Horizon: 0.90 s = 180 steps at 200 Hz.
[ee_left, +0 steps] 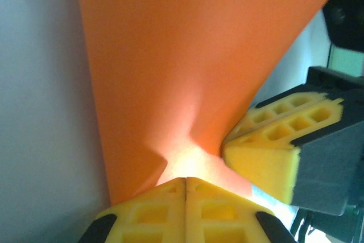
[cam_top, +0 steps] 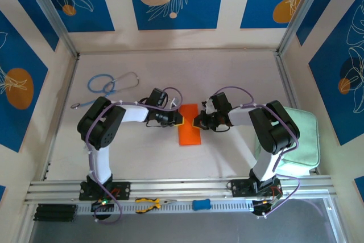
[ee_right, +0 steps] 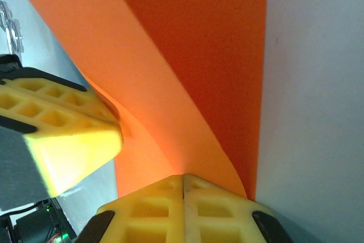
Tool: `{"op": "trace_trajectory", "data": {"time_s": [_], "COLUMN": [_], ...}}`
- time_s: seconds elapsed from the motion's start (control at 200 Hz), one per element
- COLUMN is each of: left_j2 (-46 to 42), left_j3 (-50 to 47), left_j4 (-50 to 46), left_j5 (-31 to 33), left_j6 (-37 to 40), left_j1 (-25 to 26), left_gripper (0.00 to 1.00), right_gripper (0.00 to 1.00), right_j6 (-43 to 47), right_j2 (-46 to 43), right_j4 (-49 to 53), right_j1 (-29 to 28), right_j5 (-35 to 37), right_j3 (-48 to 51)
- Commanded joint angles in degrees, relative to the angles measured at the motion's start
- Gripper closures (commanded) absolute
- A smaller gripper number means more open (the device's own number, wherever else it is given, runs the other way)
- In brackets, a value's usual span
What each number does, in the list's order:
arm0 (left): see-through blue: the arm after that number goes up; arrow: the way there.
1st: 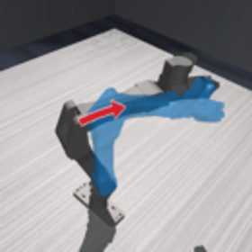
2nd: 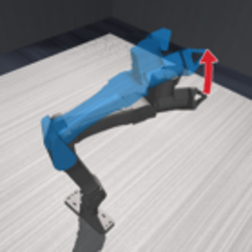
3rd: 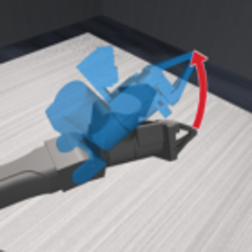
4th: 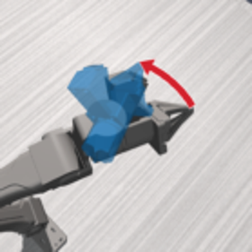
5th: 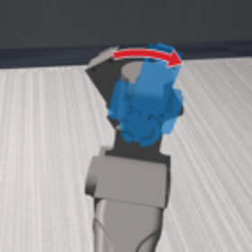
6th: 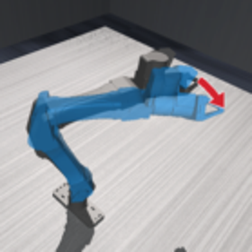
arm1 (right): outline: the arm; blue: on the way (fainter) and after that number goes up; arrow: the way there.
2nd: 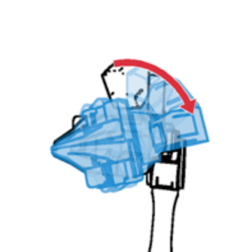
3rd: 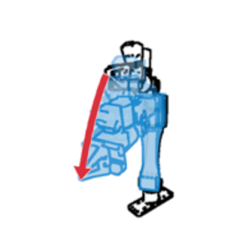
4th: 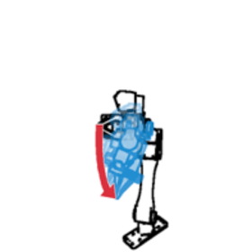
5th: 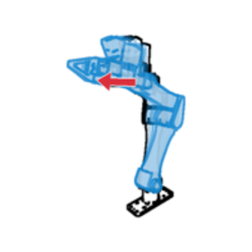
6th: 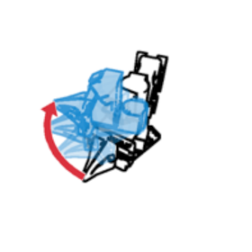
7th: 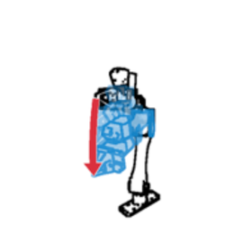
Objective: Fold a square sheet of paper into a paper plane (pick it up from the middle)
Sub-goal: First fold the square sheet of paper in half at the center of the table.
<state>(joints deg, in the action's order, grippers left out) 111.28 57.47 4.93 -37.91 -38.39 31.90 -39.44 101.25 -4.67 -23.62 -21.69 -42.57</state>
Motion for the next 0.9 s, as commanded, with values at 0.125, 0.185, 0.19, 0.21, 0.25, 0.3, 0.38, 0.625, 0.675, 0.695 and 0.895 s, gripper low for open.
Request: {"op": "trace_trajectory", "data": {"time_s": [0.125, 0.185, 0.19, 0.21, 0.25, 0.3, 0.38, 0.625, 0.675, 0.695, 0.895], "left_j2": [1.06, 1.66, 1.74, 2.03, 2.99, 4.15, 5.5, 4.98, 4.26, 3.94, 4.15], "left_j3": [3.64, 4.04, 4.05, 4.27, 4.62, 4.72, 4.54, 4.26, 5.22, 5.55, 9.06], "left_j4": [-0.02, -0.23, -0.3, -0.49, -0.56, -0.37, -1.15, -2.58, -2.9, -2.97, -3.72], "left_j5": [-1.29, -0.9, -0.83, -0.77, -1.12, -1.55, -0.71, 1.32, 0.44, -0.03, -3.59], "left_j6": [1.78, 2.38, 2.41, 2.44, 2.61, 2.62, 3.37, 2.03, 1.88, 1.89, 2.29], "left_j1": [-2.04, -2.43, -2.44, -2.6, -2.87, -3.07, -3.22, -3.67, -3.58, -3.55, -3.56], "left_gripper": [1.0, 1.0, 1.0, 1.0, 1.0, 1.0, 1.0, 1.0, 1.0, 1.0, 1.0], "right_gripper": [1.0, 1.0, 1.0, 1.0, 1.0, 1.0, 1.0, 1.0, 1.0, 1.0, 1.0], "right_j6": [0.83, 0.85, 0.86, 0.9, 0.84, 0.86, 0.86, 0.86, 0.86, 0.82, 0.88], "right_j2": [2.58, 2.63, 2.59, 2.59, 2.55, 2.55, 2.48, 2.31, 2.3, 2.28, 2.46], "right_j4": [7.93, 7.97, 7.99, 7.95, 7.95, 7.97, 8.05, 8.17, 8.18, 8.14, 7.96], "right_j1": [0.32, 0.32, 0.32, 0.27, 0.31, 0.28, 0.27, 0.38, 0.38, 0.34, 0.5], "right_j5": [7.46, 7.49, 7.47, 7.48, 7.51, 7.51, 7.53, 7.48, 7.63, 7.49, 7.26], "right_j3": [3.1, 3.09, 3.05, 3.05, 3.08, 3.1, 3.04, 3.14, 3.19, 3.16, 3.1]}}
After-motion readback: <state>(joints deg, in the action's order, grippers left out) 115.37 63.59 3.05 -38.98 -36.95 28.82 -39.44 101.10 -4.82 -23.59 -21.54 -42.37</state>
